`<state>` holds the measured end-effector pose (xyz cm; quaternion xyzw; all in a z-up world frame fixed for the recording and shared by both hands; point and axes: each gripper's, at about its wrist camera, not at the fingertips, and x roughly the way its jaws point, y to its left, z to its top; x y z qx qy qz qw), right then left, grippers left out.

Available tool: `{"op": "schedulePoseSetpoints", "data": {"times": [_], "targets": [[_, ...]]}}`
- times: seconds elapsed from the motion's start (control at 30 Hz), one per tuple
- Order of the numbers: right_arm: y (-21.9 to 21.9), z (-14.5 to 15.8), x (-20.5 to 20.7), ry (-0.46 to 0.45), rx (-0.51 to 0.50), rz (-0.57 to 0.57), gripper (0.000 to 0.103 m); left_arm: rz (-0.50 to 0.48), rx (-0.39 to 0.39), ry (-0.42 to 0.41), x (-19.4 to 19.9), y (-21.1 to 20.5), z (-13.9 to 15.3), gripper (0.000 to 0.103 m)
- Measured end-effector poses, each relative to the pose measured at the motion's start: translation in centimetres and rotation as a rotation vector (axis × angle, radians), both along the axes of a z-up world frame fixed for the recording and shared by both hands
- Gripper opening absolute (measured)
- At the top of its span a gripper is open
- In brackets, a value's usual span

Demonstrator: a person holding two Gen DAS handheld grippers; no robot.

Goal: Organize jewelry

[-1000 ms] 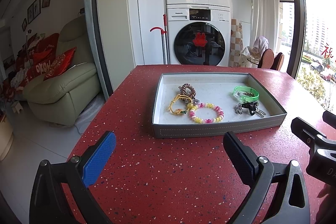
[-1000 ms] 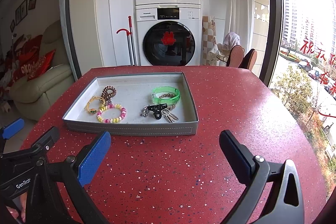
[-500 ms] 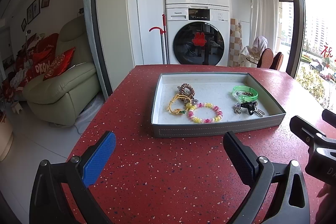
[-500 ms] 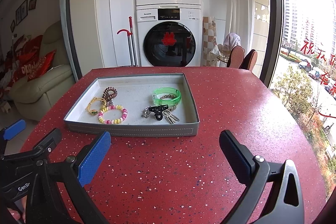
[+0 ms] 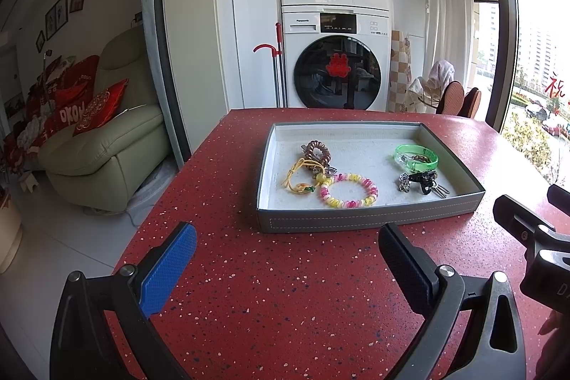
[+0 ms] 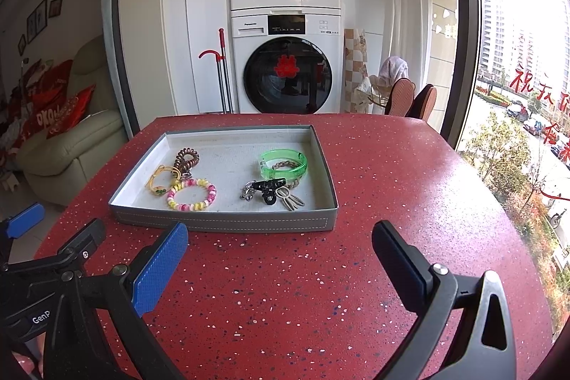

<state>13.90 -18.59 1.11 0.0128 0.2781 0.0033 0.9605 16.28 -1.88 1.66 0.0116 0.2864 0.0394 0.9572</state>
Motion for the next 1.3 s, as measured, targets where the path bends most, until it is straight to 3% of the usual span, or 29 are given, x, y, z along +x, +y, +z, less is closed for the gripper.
{"op": "schedulePoseSetpoints", "data": {"times": [1.3], "targets": [[-0.03,-0.02,0.00,-0.001,0.003,0.002,0.103,-0.006,-0.001,0.006,-0.06,-0.42,-0.16,0.103]]}}
